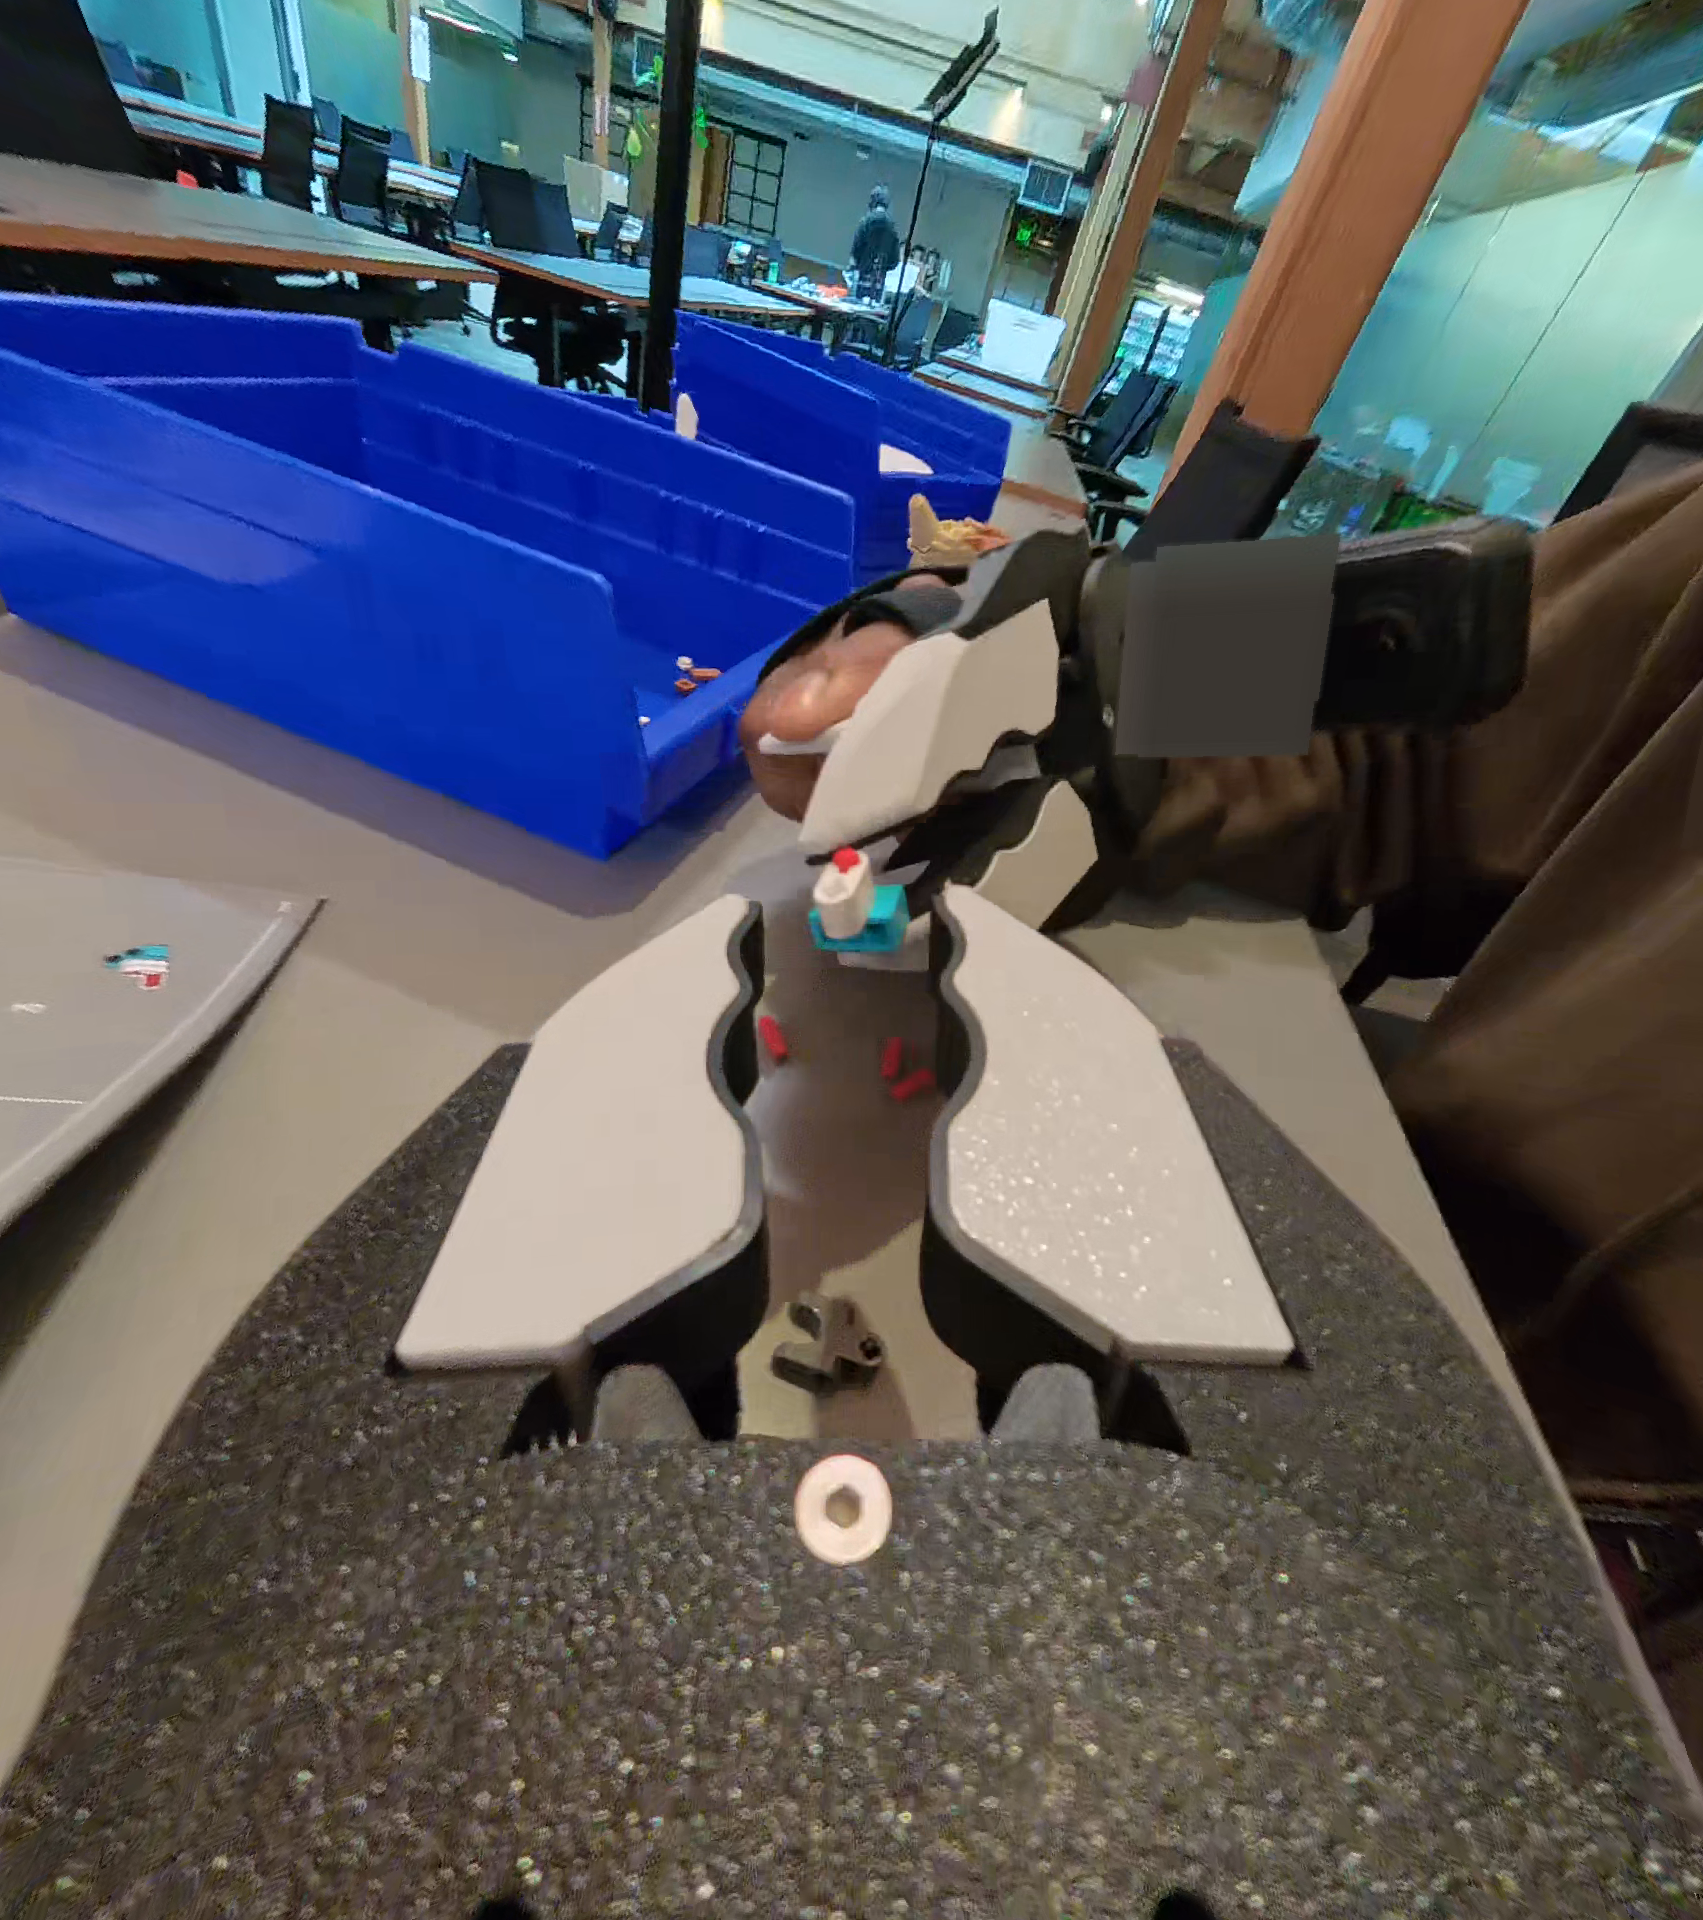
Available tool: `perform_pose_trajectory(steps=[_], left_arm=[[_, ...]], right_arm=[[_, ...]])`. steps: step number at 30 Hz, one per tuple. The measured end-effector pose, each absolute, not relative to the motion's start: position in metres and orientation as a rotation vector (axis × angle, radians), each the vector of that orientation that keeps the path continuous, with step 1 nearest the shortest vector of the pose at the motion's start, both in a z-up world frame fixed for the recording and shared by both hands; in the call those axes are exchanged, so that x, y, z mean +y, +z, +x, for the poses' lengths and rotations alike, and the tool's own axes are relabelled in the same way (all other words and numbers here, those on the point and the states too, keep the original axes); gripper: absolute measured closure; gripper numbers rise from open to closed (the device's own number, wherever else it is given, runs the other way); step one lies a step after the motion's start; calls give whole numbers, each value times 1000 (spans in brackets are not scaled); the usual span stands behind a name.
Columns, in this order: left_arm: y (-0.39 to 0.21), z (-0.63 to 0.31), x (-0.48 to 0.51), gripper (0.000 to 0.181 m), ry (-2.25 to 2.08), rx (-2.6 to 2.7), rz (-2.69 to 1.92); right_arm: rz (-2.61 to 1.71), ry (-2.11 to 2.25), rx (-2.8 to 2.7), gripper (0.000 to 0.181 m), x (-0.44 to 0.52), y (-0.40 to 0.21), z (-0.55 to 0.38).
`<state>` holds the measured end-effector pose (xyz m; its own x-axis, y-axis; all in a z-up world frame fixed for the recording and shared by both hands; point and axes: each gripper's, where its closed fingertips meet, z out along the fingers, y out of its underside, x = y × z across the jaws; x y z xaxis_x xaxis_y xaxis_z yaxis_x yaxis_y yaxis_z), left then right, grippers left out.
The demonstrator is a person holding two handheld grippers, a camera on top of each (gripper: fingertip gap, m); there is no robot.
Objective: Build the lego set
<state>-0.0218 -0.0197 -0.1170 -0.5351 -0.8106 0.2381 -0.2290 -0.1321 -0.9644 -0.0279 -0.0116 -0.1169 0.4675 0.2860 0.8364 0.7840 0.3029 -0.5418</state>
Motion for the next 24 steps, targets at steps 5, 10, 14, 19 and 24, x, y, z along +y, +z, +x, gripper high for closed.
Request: perform_pose_trajectory(steps=[5,10,14,19,24], left_arm=[[-121,-24,-28,152,-1751,1721,-1160],[-120,-25,-30,164,-1783,1711,-1153],[-119,-27,-28,164,-1766,1707,-1129],[-113,-26,-17,164,-1779,1627,-1153],[-113,-24,-4,164,-1732,1581,-1167]], right_arm=[[-1230,-457,-1098,165,-14,-114,-36],[-1221,-469,-1101,165,-14,-114,-36],[-1236,-480,-1091,165,-12,-114,-35],[-1292,-441,-1042,157,-10,-112,-25],[-1431,-311,-952,152,-9,-113,-9]])
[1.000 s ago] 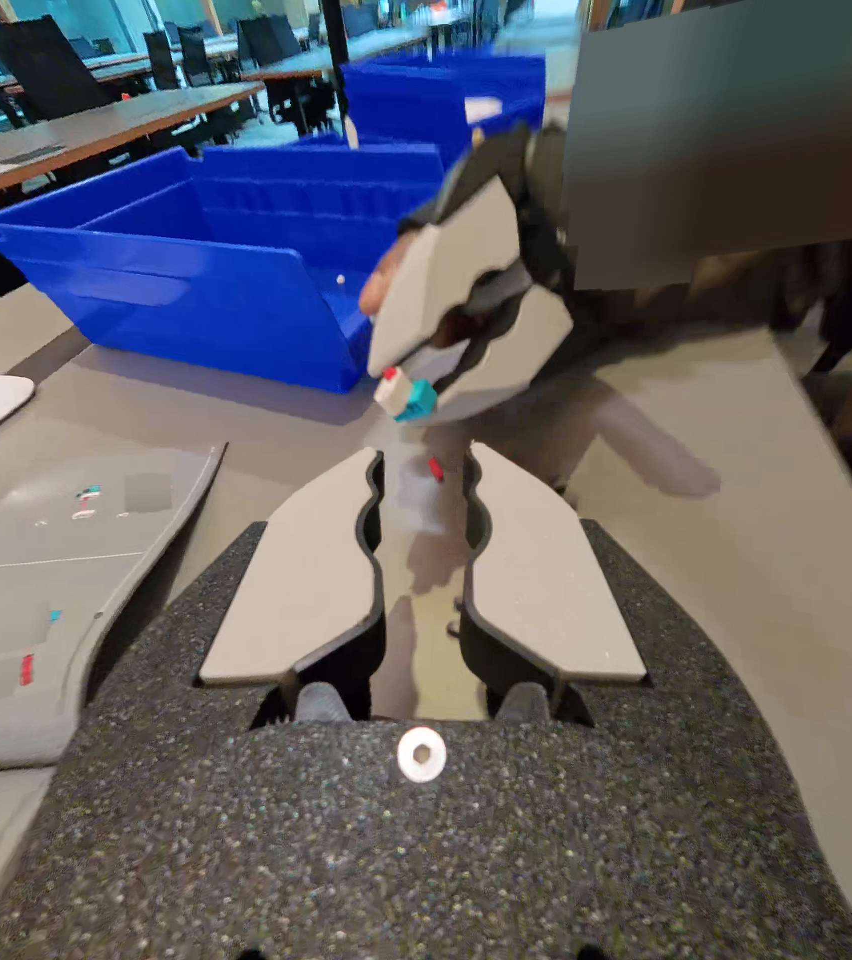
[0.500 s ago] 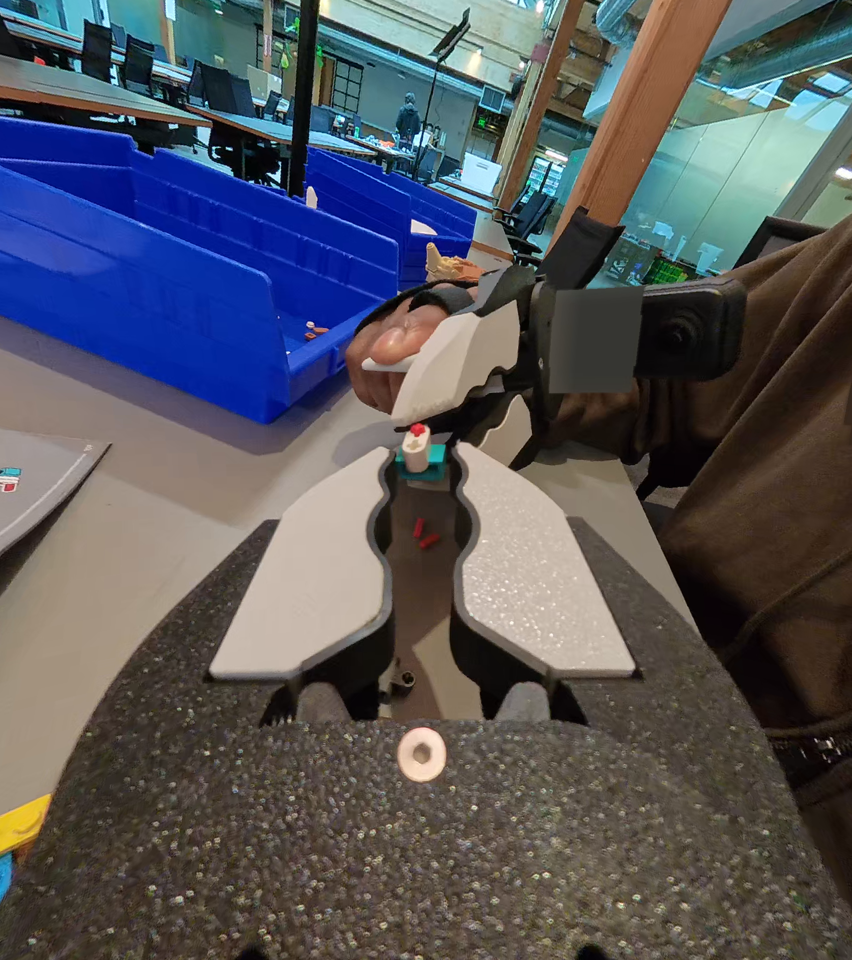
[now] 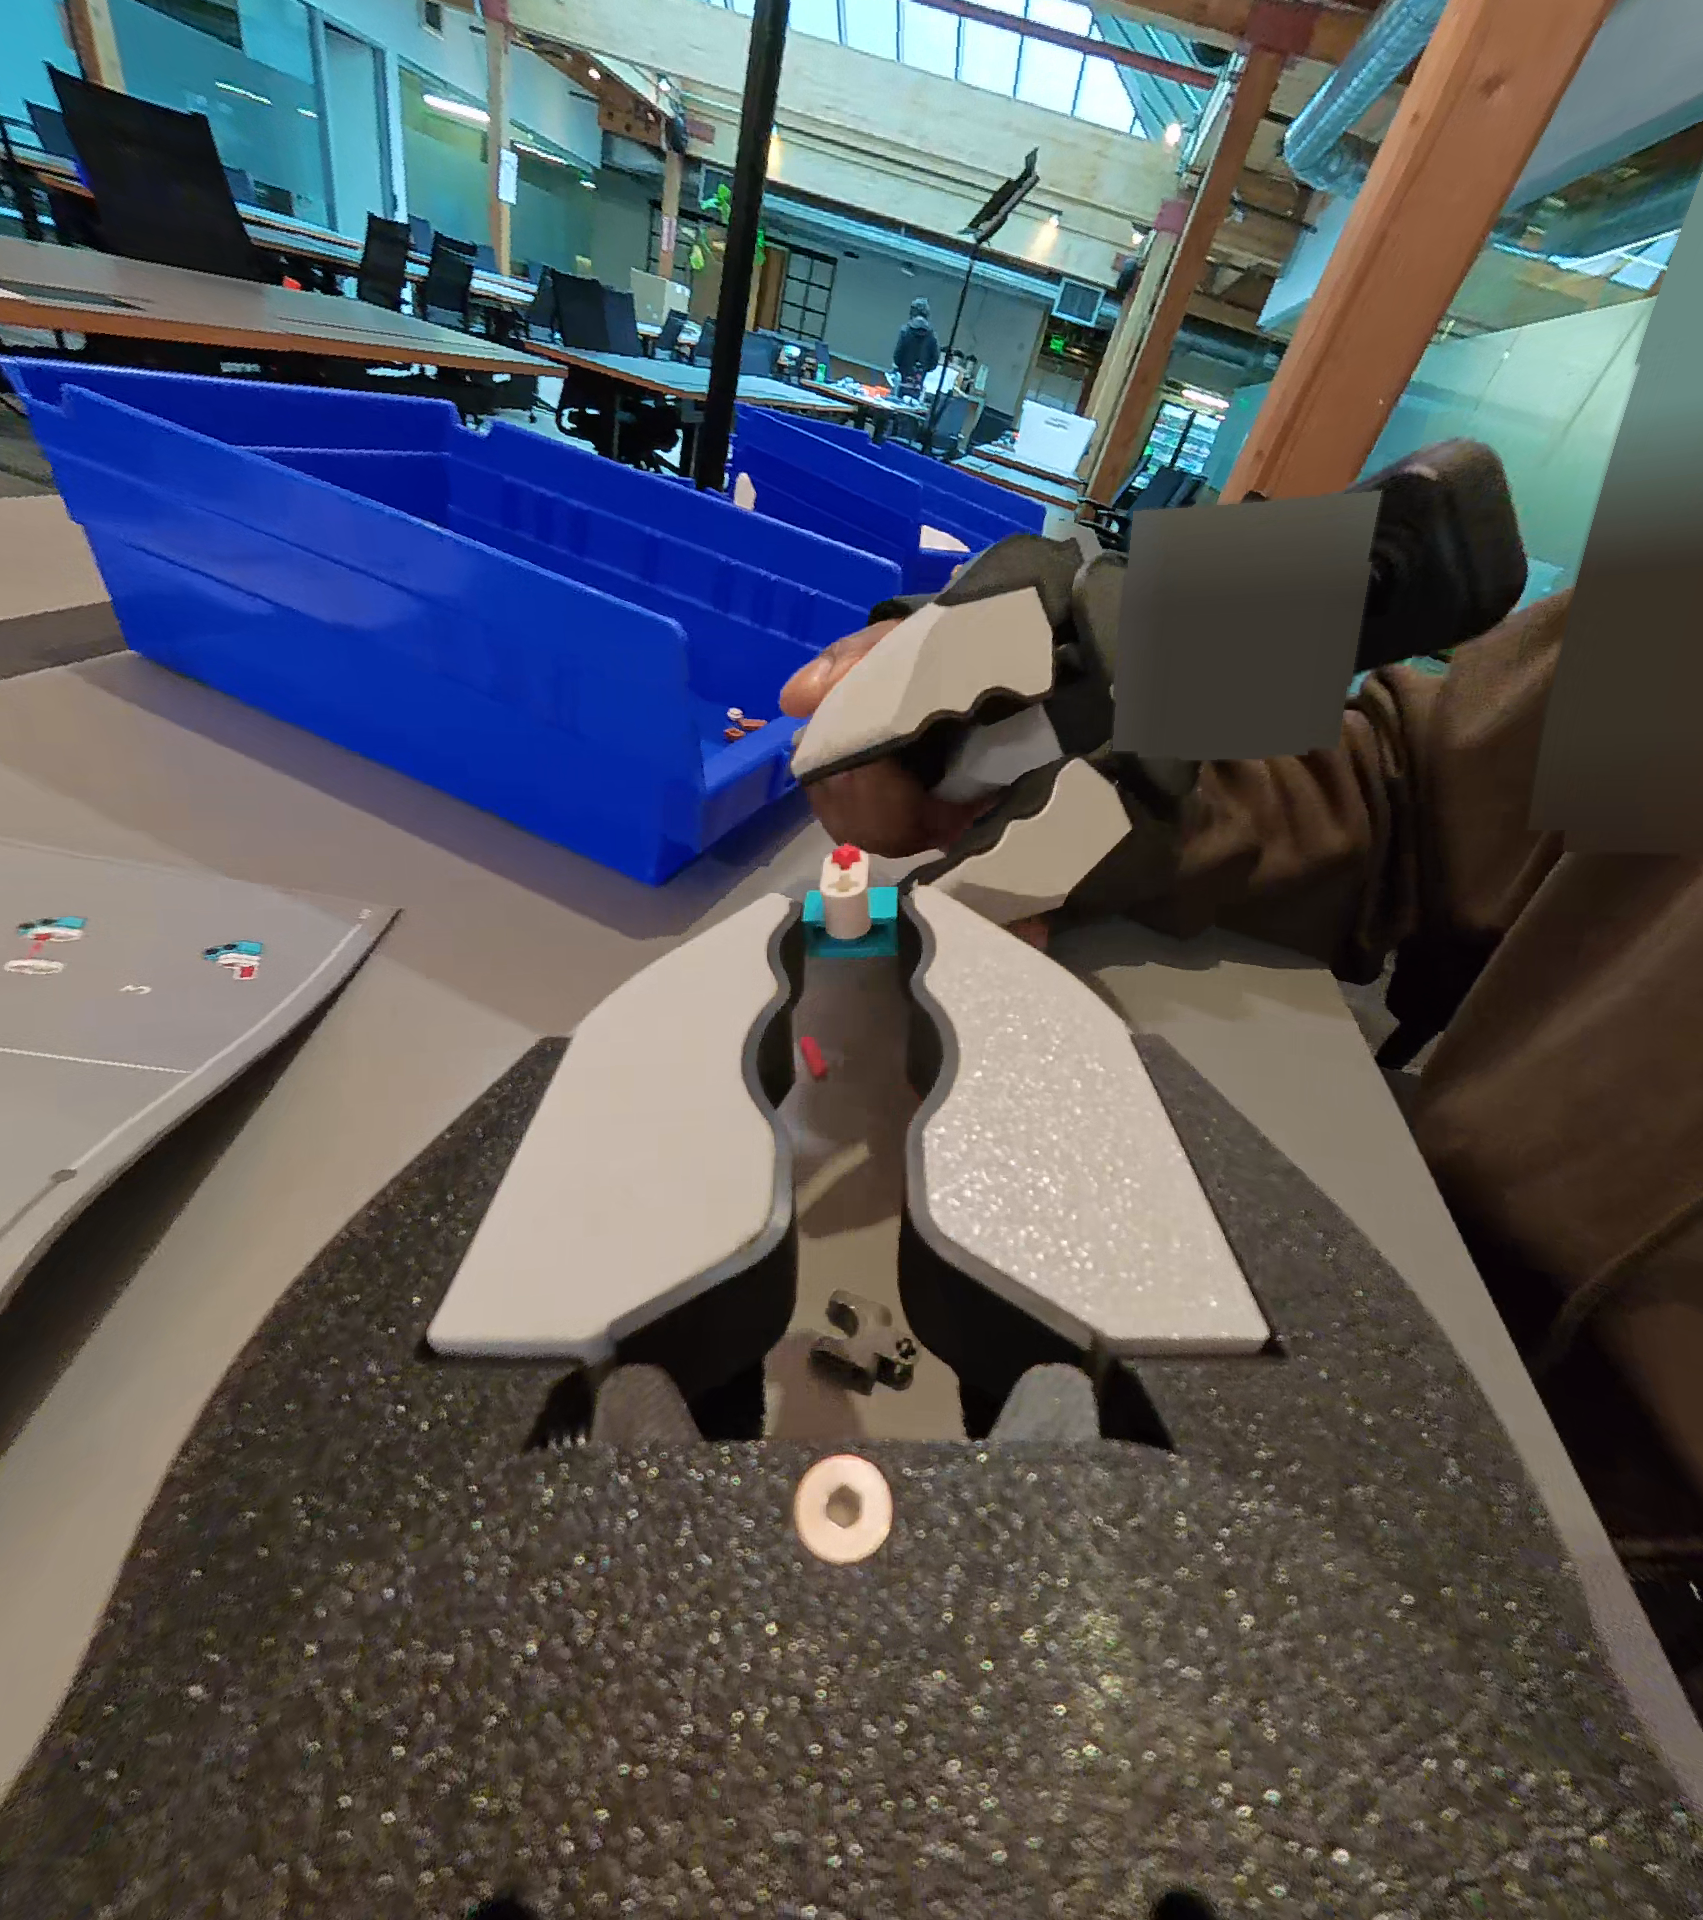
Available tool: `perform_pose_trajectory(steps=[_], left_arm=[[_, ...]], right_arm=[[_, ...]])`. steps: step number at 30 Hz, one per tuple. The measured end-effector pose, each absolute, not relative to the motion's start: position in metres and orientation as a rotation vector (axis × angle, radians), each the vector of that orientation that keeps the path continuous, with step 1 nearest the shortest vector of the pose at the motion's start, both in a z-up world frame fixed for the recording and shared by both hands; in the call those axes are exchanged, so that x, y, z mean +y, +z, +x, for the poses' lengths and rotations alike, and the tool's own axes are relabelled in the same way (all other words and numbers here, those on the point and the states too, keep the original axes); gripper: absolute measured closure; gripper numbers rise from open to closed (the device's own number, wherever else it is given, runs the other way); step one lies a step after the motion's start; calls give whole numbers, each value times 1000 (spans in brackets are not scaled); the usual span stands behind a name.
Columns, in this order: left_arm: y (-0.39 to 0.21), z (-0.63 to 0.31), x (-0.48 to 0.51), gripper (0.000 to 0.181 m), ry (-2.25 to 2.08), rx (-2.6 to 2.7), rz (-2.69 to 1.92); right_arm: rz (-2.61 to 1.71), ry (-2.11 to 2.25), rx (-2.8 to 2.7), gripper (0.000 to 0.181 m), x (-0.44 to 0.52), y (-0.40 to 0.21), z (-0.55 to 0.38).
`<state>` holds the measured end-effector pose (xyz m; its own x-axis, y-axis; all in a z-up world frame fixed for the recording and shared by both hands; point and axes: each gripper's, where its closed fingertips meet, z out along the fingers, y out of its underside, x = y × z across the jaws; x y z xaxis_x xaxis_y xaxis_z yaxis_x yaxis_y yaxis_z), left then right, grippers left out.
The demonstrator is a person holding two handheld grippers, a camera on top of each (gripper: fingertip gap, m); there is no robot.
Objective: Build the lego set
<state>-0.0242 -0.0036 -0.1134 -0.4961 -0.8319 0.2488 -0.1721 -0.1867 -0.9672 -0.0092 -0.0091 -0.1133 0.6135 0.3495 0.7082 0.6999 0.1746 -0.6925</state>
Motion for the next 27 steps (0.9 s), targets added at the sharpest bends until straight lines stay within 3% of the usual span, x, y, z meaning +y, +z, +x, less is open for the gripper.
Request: perform_pose_trajectory(steps=[27], left_arm=[[-119,-18,7,164,-1625,1572,-1133]], right_arm=[[-1918,193,-1175,163,-72,-193,19]])
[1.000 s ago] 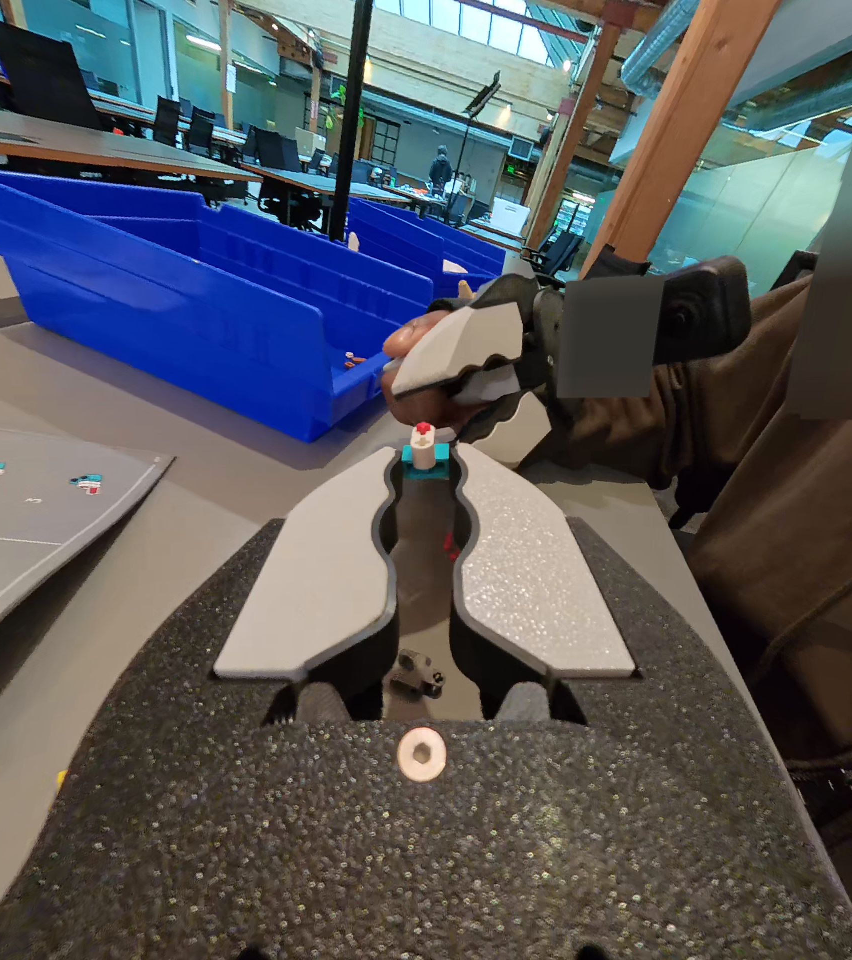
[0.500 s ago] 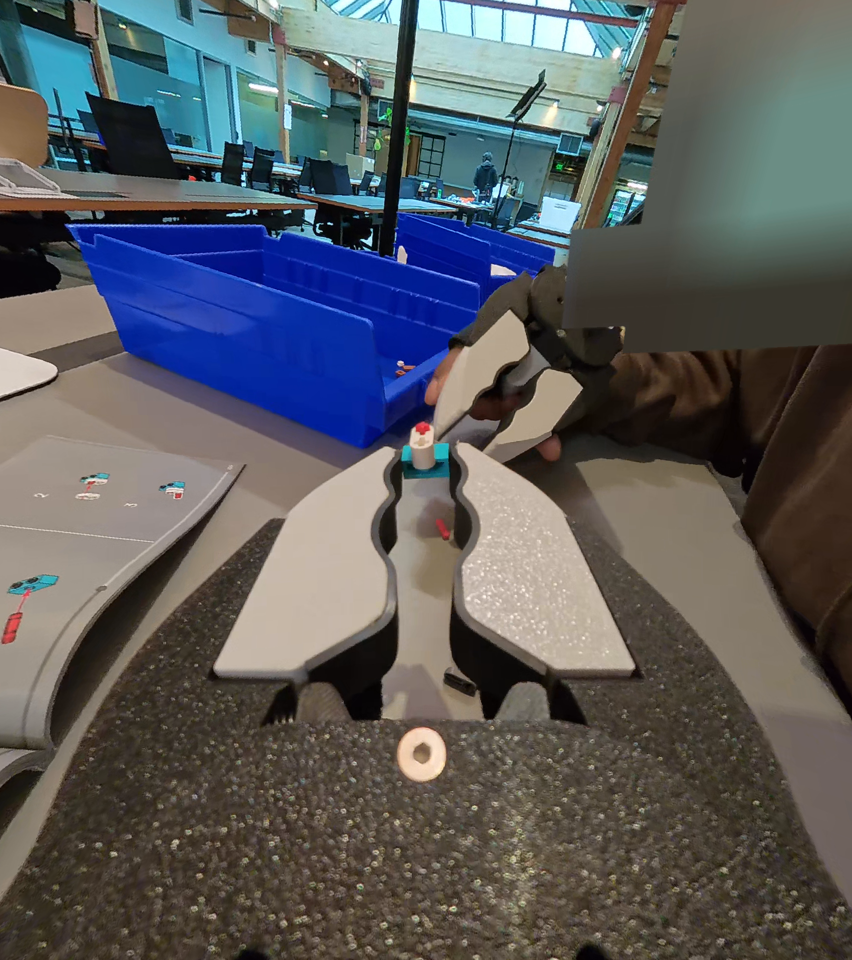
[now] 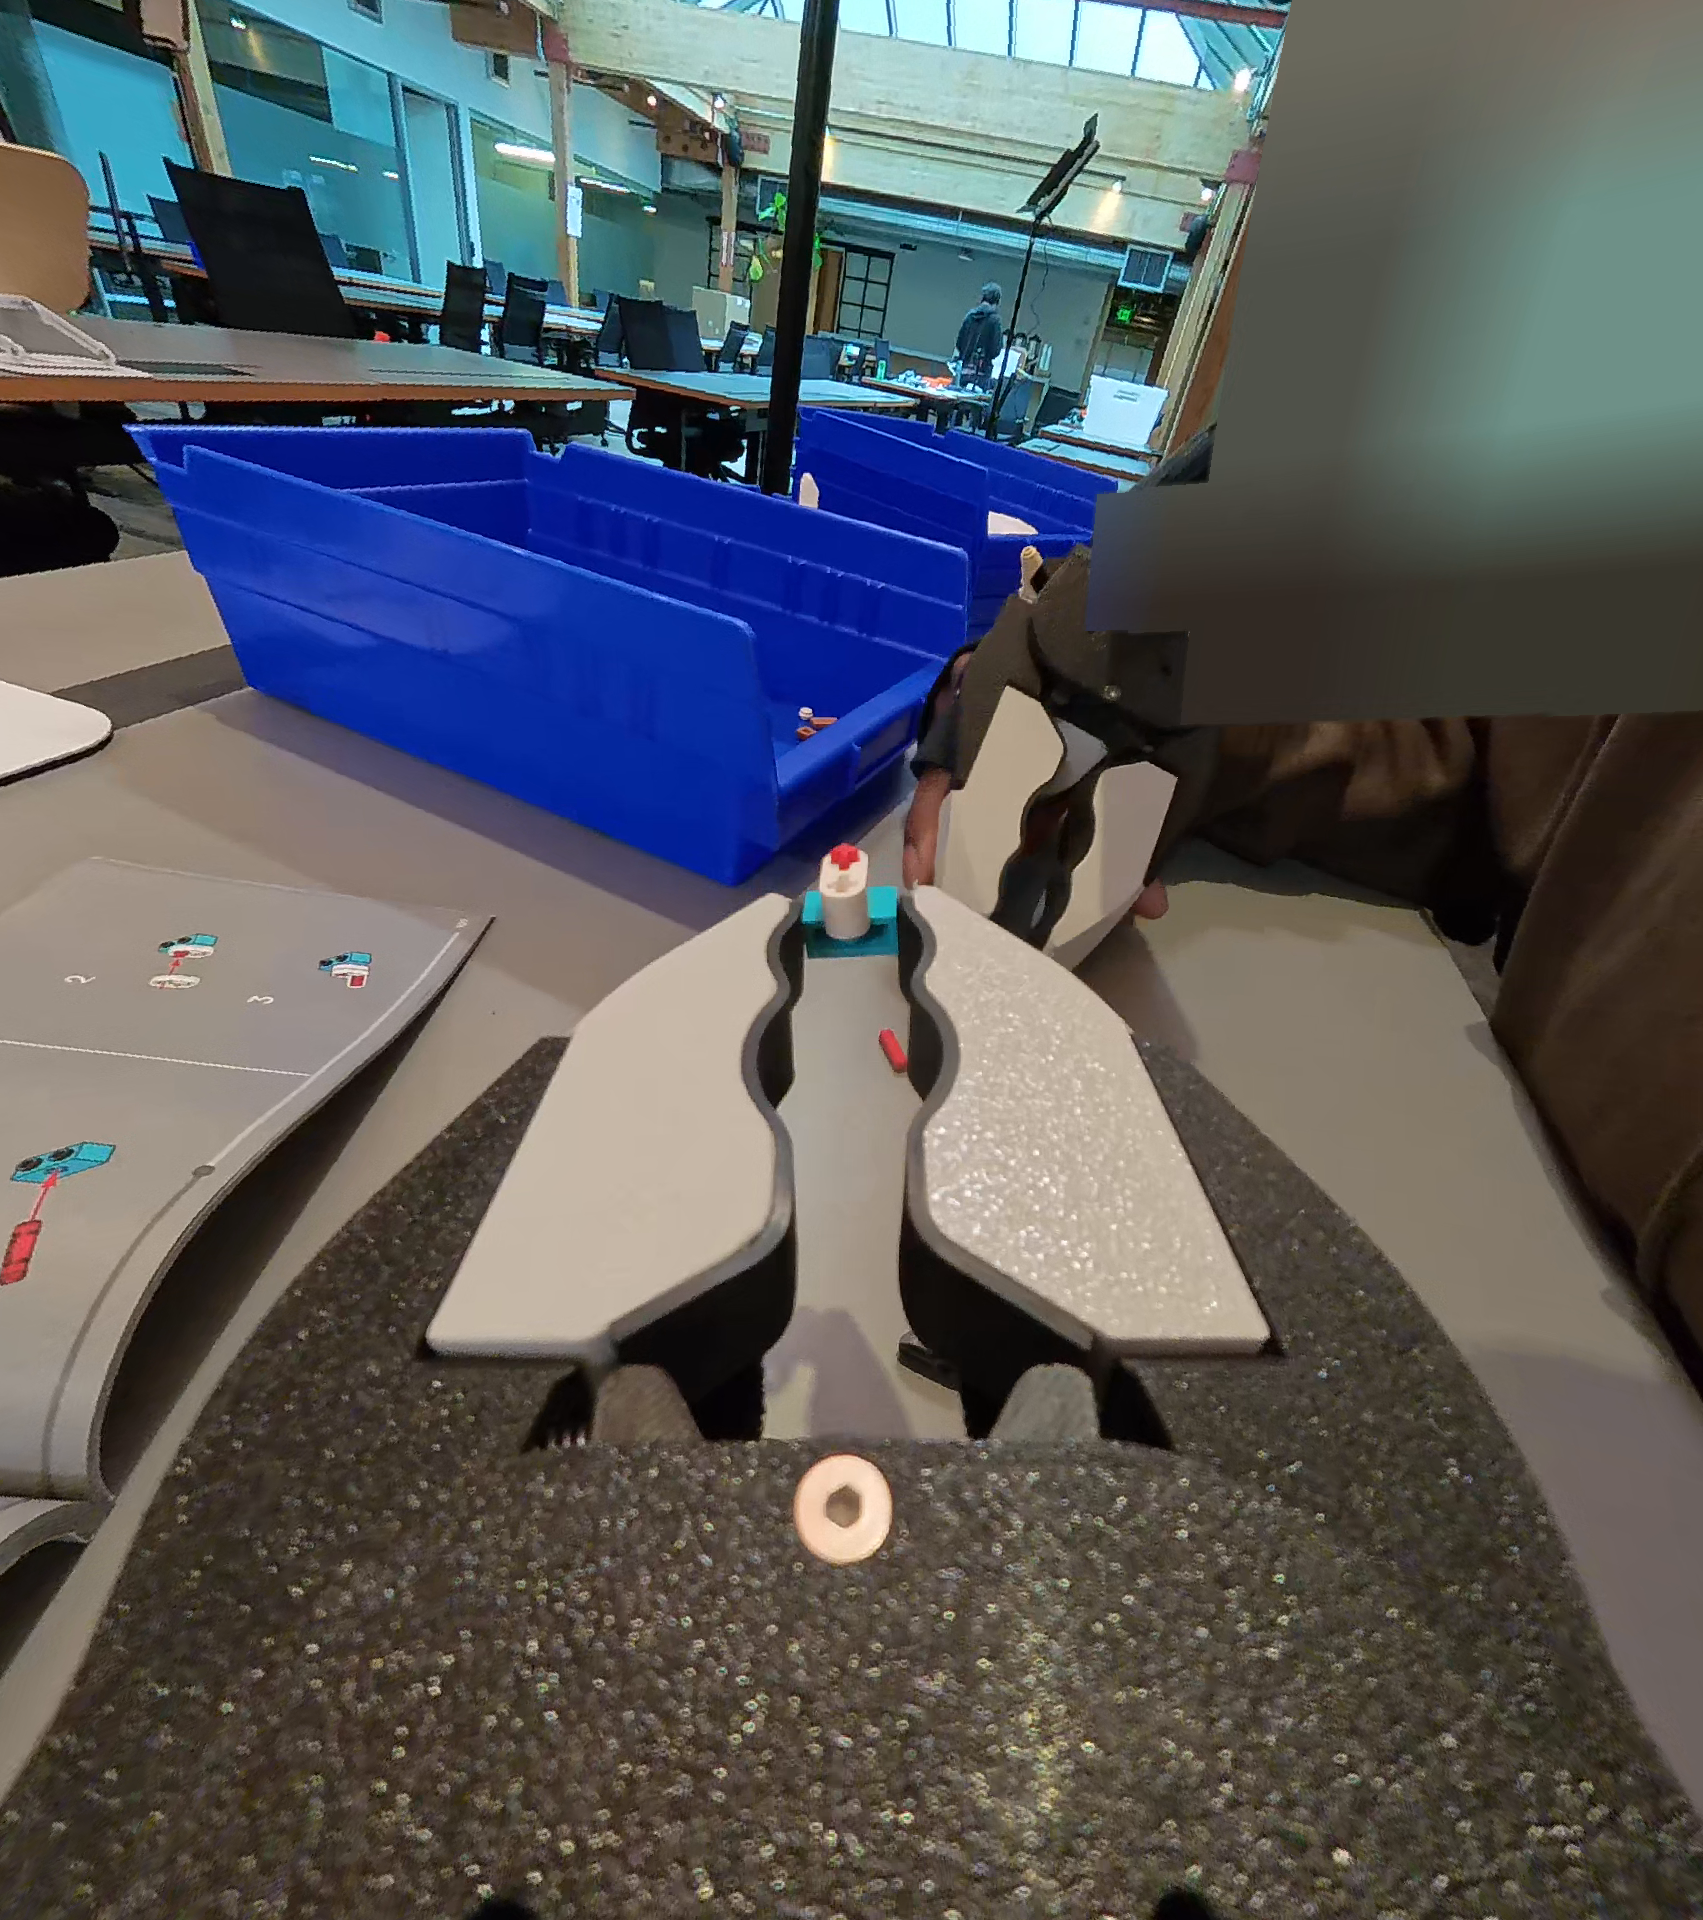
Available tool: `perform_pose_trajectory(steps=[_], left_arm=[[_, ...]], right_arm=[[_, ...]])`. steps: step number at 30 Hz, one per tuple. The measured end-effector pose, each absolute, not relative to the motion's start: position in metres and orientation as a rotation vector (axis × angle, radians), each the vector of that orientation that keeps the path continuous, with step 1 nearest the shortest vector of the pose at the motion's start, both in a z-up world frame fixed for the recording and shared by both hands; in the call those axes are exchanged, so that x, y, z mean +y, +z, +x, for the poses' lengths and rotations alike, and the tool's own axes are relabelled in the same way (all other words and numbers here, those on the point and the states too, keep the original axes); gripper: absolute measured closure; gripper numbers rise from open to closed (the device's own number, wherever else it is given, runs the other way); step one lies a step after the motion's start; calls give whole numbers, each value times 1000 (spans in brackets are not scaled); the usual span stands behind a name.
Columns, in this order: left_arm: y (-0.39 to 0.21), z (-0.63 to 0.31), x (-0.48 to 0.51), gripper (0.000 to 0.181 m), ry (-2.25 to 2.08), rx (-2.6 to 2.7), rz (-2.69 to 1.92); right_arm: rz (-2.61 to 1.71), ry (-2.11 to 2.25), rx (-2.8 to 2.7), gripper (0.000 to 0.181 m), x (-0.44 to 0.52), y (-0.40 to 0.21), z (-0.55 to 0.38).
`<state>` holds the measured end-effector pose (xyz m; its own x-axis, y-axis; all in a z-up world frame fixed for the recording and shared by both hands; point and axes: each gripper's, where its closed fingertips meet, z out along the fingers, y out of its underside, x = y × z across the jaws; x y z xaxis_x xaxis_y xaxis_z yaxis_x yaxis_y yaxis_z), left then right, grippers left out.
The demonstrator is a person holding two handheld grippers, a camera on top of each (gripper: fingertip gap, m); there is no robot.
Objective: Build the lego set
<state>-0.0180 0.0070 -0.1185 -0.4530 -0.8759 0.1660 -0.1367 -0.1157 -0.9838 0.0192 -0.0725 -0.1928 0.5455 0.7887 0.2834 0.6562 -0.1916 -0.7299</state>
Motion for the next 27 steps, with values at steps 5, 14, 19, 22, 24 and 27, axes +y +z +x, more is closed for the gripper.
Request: perform_pose_trajectory(steps=[5,14,19,22,24,27], left_arm=[[-119,-19,4,164,-1601,1594,-1123],[-134,-18,-9,164,-1477,1735,-1089],[-139,-18,-14,164,-1420,1777,-1059],[-140,-18,-15,164,-1406,1787,-1049],[-140,-18,-16,164,-1400,1792,-1044],[-141,-19,-17,164,-1389,1805,-1035]], right_arm=[[-1953,310,-1219,163,-83,-198,6],[-2042,289,-1194,164,-78,-210,2],[-2088,306,-1155,170,-76,-212,1],[-2114,318,-1139,174,-75,-213,-1],[-2118,321,-1136,177,-75,-213,-3],[-2113,311,-1143,177,-74,-213,-5]])
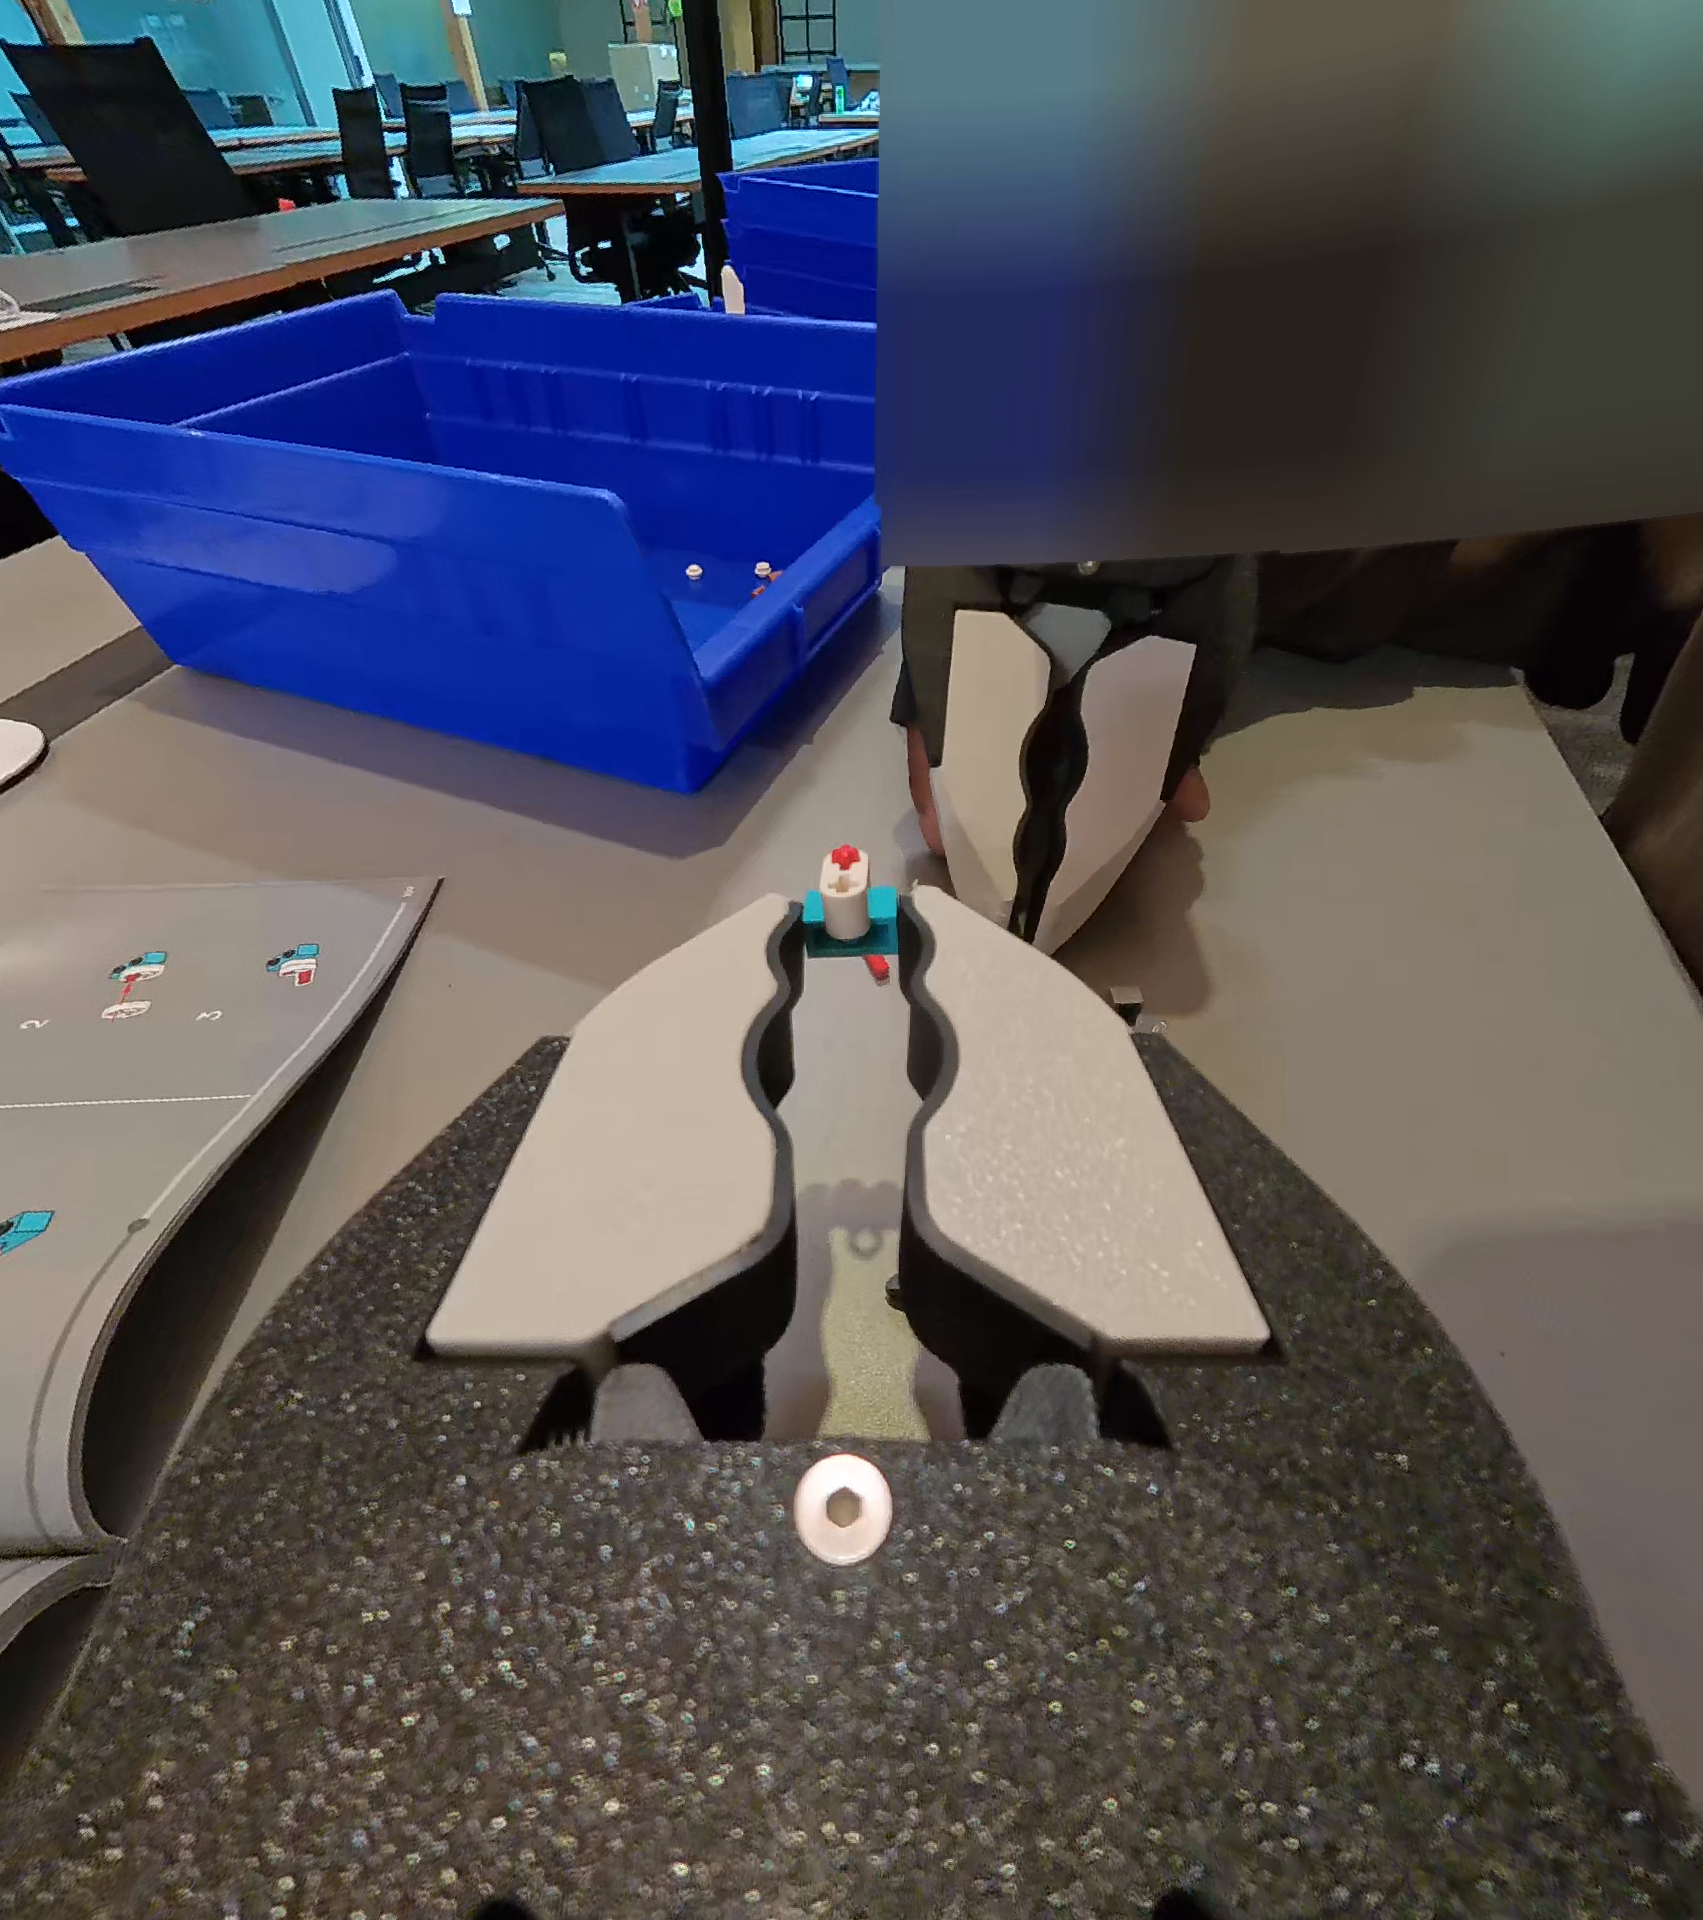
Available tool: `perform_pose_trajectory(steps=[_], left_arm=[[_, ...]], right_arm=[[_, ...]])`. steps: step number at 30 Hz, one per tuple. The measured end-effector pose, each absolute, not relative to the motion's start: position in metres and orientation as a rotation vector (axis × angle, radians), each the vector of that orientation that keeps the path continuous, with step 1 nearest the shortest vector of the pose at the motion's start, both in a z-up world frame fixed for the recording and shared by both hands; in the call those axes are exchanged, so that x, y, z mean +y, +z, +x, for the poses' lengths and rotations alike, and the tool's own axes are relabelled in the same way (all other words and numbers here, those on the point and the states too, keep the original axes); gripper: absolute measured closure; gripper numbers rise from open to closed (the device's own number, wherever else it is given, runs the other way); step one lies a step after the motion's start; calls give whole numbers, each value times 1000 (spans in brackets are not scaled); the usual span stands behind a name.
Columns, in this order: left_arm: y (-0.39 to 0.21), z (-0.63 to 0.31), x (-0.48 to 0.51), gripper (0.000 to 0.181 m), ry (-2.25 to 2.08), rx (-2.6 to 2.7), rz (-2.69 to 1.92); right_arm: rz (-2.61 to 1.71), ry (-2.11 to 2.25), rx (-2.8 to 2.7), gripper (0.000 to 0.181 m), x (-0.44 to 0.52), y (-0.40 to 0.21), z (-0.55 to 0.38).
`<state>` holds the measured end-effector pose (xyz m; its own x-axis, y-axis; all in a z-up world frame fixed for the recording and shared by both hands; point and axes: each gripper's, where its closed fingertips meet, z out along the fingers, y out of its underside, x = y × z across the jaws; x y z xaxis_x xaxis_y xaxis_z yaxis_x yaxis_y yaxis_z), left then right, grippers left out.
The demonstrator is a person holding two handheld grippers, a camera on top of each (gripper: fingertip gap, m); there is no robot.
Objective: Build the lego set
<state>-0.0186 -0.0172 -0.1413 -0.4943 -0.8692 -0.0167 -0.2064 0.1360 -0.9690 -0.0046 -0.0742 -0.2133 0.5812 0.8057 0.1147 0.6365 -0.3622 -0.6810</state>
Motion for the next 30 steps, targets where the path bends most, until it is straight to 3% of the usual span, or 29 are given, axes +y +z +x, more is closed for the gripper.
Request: perform_pose_trajectory(steps=[5,15,30], left_arm=[[-144,-19,-21,164,-1364,1837,-1003],[-148,-21,-29,164,-1337,1887,-965],[-158,-16,-28,164,-1093,1919,-897]], right_arm=[[-2063,273,-1081,177,-63,-205,-3],[-1691,266,-854,178,-39,-125,-10],[-1815,272,-849,178,-32,-137,-18]])
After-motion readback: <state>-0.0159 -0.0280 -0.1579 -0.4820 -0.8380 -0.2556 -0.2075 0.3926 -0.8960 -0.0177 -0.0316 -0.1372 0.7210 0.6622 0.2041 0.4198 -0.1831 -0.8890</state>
